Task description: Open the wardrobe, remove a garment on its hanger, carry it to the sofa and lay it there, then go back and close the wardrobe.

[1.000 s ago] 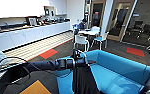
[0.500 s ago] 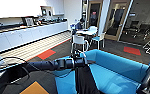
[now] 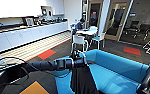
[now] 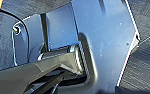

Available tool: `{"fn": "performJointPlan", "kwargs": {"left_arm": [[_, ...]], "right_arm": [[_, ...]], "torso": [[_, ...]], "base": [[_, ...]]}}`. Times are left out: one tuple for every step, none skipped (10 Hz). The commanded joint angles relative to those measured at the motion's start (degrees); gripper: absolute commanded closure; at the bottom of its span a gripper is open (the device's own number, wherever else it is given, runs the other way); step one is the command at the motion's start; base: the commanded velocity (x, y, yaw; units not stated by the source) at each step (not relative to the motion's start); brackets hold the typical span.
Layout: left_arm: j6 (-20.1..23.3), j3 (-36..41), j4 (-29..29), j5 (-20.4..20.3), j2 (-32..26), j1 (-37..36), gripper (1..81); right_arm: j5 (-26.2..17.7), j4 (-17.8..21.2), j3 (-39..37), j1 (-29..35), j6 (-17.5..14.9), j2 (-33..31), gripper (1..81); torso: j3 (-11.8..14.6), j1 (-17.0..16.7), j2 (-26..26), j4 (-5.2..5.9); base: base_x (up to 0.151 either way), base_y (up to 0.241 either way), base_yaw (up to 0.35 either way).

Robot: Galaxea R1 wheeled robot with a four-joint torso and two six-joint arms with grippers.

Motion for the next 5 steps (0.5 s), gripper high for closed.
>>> {"fn": "performJointPlan", "kwargs": {"left_arm": [[1.2,1.7,1.5,-1.2,0.1,-10.0,81.1],[1.2,1.6,1.5,-1.2,0.2,-10.0,81.1],[1.2,1.6,1.6,-1.1,0.3,-10.0,81.1],[1.2,1.7,1.6,-1.0,0.4,-10.0,81.1],[1.2,1.7,1.6,-0.9,0.5,-10.0,81.1]], "right_arm": [[-3.8,0.6,0.5,1.6,-0.2,0.6,1.0],[-3.7,0.5,0.4,1.6,-0.2,0.6,1.0],[-3.7,0.5,0.4,1.6,-0.2,0.6,1.0],[-3.7,0.5,0.4,1.6,-0.2,0.7,1.0],[-3.7,0.5,0.4,1.6,-0.2,0.6,1.0]], "torso": [[0.0,0.0,0.0,0.0],[0.0,0.0,0.0,0.0],[0.0,0.0,0.0,0.0],[0.0,0.0,0.0,0.0],[0.0,0.0,0.0,0.0]], "base": [[0.0,0.0,0.0],[0.0,0.0,0.0],[0.0,0.0,0.0],[0.0,0.0,0.0],[0.0,0.0,0.0]]}}
